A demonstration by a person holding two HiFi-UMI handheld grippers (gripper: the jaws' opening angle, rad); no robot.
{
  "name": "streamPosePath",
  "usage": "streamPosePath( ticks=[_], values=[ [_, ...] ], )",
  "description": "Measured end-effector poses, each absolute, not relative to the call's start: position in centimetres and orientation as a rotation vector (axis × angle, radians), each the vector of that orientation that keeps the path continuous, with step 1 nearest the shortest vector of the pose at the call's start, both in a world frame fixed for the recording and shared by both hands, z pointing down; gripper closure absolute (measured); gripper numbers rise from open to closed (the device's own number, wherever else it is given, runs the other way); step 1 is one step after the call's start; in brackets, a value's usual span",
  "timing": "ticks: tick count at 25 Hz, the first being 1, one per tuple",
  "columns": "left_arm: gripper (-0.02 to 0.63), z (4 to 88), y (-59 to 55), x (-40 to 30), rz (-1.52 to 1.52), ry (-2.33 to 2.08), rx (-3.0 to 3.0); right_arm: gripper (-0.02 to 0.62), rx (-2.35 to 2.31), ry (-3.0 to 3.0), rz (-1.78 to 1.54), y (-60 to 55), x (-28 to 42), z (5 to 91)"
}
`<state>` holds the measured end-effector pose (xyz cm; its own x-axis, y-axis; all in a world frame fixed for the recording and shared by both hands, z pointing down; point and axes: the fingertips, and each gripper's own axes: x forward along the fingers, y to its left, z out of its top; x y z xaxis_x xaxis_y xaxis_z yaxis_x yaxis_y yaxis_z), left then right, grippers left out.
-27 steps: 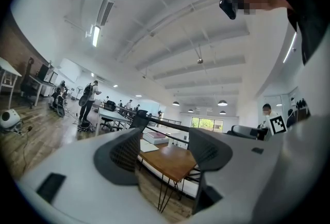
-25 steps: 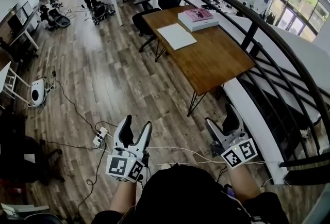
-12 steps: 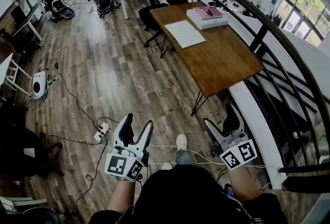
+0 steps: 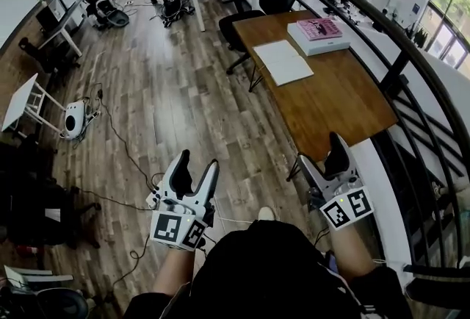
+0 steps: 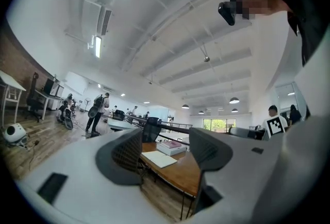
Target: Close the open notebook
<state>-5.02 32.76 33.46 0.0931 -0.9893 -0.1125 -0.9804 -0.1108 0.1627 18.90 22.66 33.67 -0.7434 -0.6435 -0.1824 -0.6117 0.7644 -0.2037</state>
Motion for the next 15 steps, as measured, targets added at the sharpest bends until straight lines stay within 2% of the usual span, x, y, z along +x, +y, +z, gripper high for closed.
streamPosePath(
  ticks=[7,15],
  values=[
    [0.316,33.7,26.7,-4.2,-0.303,-2.102,2.255,0.161,-0.989,2.699,-0.259,16.4,20.7,34.6],
    [0.316,34.0,22.5,-3.4,-0.281,-2.129,2.249,0.219,-0.999,2.705,-0.235,12.8,21.9,35.2]
  ],
)
